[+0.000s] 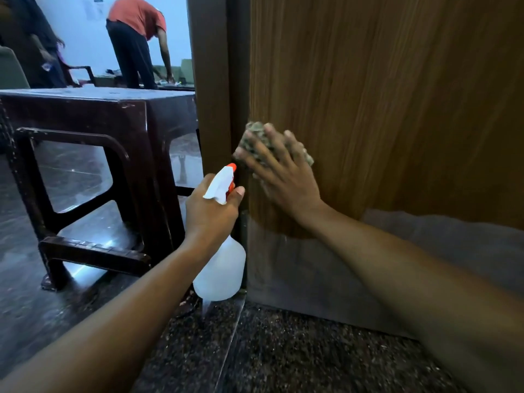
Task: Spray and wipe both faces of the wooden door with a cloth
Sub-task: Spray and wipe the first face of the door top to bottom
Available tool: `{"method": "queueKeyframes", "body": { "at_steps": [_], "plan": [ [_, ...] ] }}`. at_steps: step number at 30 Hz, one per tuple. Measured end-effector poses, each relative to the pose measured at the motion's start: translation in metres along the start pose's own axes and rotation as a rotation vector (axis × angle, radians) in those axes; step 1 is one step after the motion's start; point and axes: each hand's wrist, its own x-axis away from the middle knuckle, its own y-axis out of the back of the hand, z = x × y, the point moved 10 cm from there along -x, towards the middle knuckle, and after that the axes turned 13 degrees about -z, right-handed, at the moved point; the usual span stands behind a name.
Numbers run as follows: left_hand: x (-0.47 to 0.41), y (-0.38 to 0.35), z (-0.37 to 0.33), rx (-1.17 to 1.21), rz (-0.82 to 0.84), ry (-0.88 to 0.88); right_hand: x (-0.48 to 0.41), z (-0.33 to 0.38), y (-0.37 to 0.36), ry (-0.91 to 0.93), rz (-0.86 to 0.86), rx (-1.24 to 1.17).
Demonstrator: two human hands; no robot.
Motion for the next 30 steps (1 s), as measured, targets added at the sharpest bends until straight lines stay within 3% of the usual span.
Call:
{"method": "queueKeyframes", "body": {
  "at_steps": [4,7,12,18,21,23,25,27,30],
  "plan": [
    [0.001,0.001,0.01,0.005,-0.016,0.014,0.065,0.071,-0.024,0.423,0.159,0.051],
    [0.008,-0.009,0.011,-0.015,0.005,-0.014,0.14,0.088,-0.027,0.533,0.248,0.03],
    [0.024,-0.03,0.005,-0.046,0.012,-0.062,0.196,0.016,-0.002,0.446,0.258,0.023],
    [0.034,-0.052,0.002,-0.033,0.065,-0.1,0.137,-0.046,0.021,-0.004,0.095,-0.021],
    [0.041,-0.062,-0.003,-0.026,0.072,-0.116,0.146,-0.011,0.0,0.158,0.205,-0.034],
    [0.044,-0.069,-0.004,-0.02,0.077,-0.113,0.182,0.01,-0.008,0.344,0.316,-0.013],
    [0.049,-0.078,-0.005,-0.007,0.087,-0.102,0.224,0.008,-0.005,0.416,0.394,0.014],
    [0.055,-0.088,-0.005,0.001,0.095,-0.089,0.261,-0.016,0.006,0.395,0.455,0.03],
    [0.063,-0.101,-0.007,0.026,0.111,-0.076,0.291,-0.066,0.026,0.259,0.413,0.058]
  ]
}}
